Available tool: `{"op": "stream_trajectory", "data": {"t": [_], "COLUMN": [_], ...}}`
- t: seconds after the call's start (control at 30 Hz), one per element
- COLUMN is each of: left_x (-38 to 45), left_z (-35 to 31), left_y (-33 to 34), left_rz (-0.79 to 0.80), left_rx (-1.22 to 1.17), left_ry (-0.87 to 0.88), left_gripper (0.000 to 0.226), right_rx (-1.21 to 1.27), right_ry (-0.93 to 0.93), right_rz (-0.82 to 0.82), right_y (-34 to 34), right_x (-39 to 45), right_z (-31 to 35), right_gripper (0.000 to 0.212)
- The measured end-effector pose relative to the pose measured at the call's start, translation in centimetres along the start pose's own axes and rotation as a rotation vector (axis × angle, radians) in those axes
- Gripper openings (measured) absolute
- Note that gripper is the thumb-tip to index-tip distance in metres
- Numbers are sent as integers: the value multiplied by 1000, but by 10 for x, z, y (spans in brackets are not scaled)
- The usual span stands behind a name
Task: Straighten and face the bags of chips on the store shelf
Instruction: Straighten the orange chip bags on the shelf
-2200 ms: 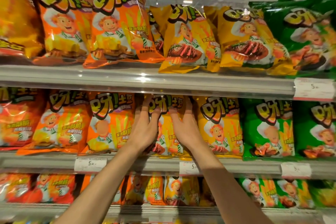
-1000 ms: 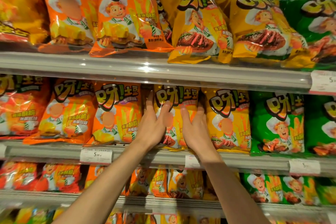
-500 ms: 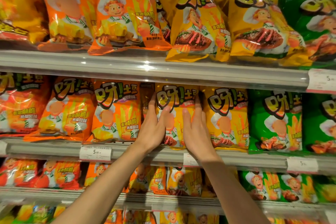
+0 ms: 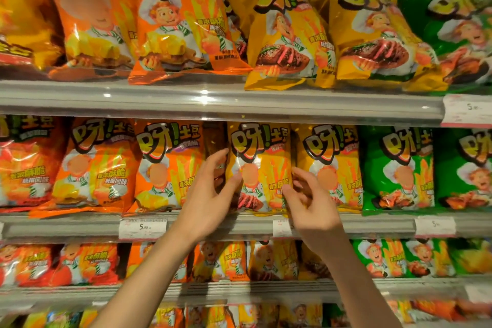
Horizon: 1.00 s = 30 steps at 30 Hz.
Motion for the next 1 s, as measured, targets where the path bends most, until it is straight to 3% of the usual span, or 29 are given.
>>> {"op": "stream_trajectory", "data": {"t": [0.13, 0.23, 0.33, 0.6, 0.77, 0.93, 1.0], "left_x": [-16, -30, -44, -62, -62, -56, -47], "left_z": [4, 6, 5, 4, 0, 5, 9], "left_y": [-17, -31, -42, -54, -66, -87, -97], "left_rz": [5, -14, -33, -175, -254, -323, -337], "left_rx": [-69, -115, -189, -253, -241, -260, -227], "left_ry": [-8, -44, -120, -246, -239, -214, -170], "left_gripper": [47, 37, 30, 27, 26, 25, 24], "right_rx": [-58, -31, -118, -92, -46, 27, 65], "right_ry": [-21, 141, 164, 222, 204, 207, 194], "right_rz": [-213, -138, -89, -37, 17, 114, 93], "right_y": [-6, -7, -12, -20, -10, 9, 19], "right_x": [-23, -39, -57, -73, -67, -59, -55], "right_z": [5, 10, 10, 9, 16, 30, 40], "right_gripper": [25, 24, 39, 56, 28, 32, 16]}}
Point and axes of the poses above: each hand's wrist, its own x-axis towards the middle knuckle, its own y-axis out of the palm, z = x × y, the point moved 1 cm from there along x, towards the middle knuckle, and after that the axes turned 8 degrees about -z, right-handed, at the moved point
